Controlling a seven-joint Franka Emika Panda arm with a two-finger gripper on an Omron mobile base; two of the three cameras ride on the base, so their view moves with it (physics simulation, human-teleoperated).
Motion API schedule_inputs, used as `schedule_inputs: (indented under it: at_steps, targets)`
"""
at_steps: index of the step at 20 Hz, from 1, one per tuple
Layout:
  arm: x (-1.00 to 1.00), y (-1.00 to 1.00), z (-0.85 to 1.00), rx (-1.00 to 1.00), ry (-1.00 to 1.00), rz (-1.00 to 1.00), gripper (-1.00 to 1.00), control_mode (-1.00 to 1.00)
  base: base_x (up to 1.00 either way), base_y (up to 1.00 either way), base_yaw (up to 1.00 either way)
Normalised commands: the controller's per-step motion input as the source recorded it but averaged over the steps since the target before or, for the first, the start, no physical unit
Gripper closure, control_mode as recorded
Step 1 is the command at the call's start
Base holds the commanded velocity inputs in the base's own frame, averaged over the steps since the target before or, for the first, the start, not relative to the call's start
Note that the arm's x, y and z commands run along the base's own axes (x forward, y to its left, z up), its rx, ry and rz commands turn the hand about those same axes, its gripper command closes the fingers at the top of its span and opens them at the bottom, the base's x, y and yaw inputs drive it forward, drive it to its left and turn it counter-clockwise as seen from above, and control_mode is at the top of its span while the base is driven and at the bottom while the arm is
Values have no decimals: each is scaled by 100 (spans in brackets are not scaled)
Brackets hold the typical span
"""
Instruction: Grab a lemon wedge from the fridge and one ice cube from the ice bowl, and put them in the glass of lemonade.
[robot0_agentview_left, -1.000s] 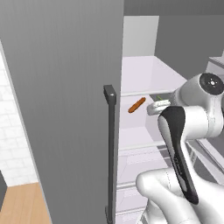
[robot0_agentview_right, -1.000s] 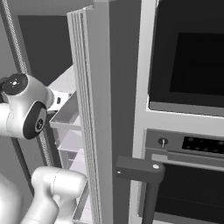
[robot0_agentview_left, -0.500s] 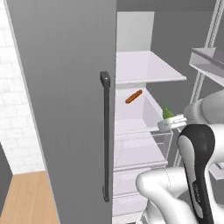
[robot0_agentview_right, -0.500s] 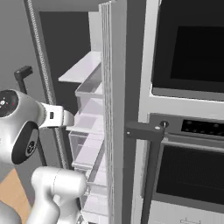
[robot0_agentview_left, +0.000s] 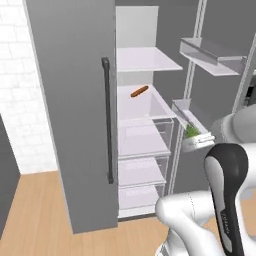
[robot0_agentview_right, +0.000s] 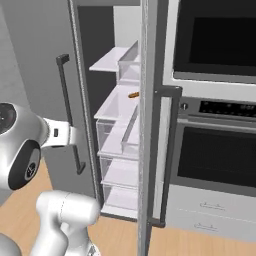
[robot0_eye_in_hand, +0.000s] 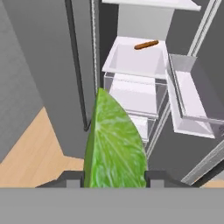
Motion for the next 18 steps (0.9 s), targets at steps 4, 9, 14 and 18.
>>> schedule_inputs:
  at_steps: [4, 9, 14, 18]
  targets:
    - [0, 0, 0, 0, 0, 0, 100, 100, -42, -71, 0]
    - [0, 0, 0, 0, 0, 0, 100, 100, -31, -87, 0]
    - [0, 0, 0, 0, 0, 0, 100, 100, -6, -100, 0]
    - [0, 0, 0, 0, 0, 0, 100, 100, 0, -100, 0]
